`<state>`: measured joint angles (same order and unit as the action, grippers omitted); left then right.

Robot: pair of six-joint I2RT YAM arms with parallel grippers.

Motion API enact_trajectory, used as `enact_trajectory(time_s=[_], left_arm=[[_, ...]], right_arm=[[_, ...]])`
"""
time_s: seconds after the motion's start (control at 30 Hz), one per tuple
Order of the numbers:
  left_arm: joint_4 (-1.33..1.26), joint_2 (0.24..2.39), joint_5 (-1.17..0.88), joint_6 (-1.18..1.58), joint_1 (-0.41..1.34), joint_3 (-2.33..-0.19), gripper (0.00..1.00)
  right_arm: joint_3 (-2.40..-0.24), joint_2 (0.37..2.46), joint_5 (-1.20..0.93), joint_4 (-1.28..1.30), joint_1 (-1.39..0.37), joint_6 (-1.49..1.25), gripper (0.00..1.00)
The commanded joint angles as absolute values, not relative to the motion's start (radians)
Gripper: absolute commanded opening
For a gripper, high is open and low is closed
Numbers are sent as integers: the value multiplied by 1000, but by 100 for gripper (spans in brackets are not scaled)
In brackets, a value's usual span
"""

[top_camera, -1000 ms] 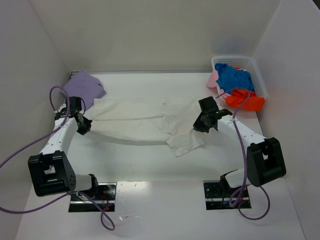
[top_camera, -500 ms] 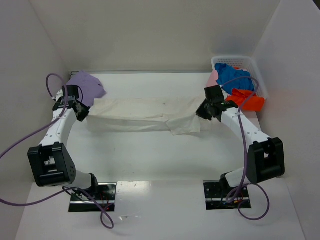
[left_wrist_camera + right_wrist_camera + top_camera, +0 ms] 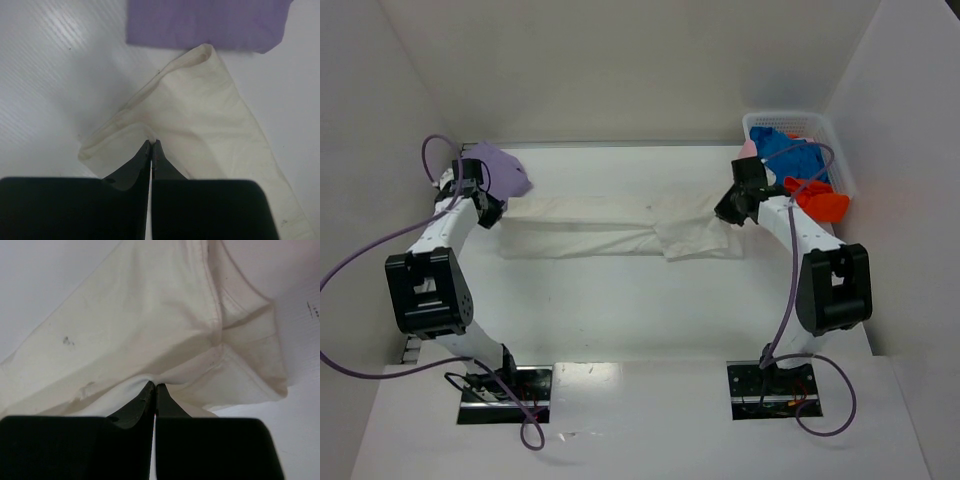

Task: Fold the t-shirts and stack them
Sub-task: Fold the other side of the tshirt into a rectangle

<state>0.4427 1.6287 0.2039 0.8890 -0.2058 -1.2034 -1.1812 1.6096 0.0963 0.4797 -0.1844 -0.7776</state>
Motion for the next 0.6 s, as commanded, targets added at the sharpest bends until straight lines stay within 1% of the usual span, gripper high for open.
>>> enact_trajectory(time_s=[0.0, 0.57], left_arm=[[385, 1661, 229, 877, -215, -1265, 0], [345, 1804, 256, 887, -233, -1284, 0]], right_arm=[[-1252, 1640, 140, 419, -143, -749, 0], [-1325, 1845, 127, 368, -133, -719, 0]])
